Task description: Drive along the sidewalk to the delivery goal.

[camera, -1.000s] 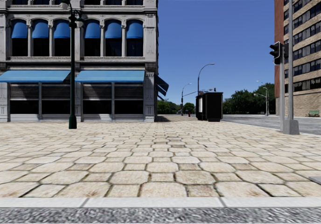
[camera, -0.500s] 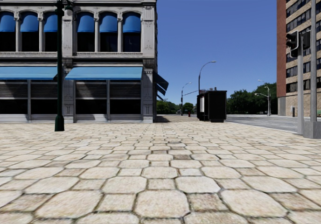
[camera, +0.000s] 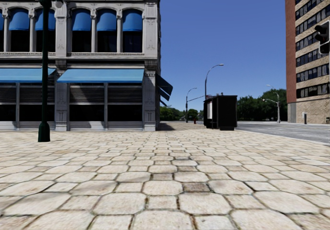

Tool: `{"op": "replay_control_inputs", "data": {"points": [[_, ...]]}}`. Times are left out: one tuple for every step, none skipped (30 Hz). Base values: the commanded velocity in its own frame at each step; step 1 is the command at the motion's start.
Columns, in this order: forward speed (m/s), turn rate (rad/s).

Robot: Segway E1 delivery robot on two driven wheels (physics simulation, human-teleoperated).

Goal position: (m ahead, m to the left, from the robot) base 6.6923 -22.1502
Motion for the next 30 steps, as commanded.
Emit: {"op": "replay_control_inputs", "data": {"points": [[2.0, -0.4], [2.0, -0.44], [2.0, -0.44], [2.0, -0.44], [2.0, -0.45], [2.0, -0.45], [2.0, -0.45], [2.0, -0.43], [2.0, -0.32], [2.0, -0.11], [2.0, -0.11], [2.0, 0.0], [2.0, 0.0], [2.0, 0.0], [2.0, 0.0], [2.0, 0.0], [2.0, 0.0], [2.0, 0.0], [2.0, 0.0], [2.0, 0.0], [2.0, 0.0], [2.0, 0.0], [2.0, 0.0], [2.0, 0.0], [2.0, 0.0], [2.0, 0.0], [2.0, 0.0], [2.0, 0.0], [2.0, 0.0], [2.0, 0.0]]}}
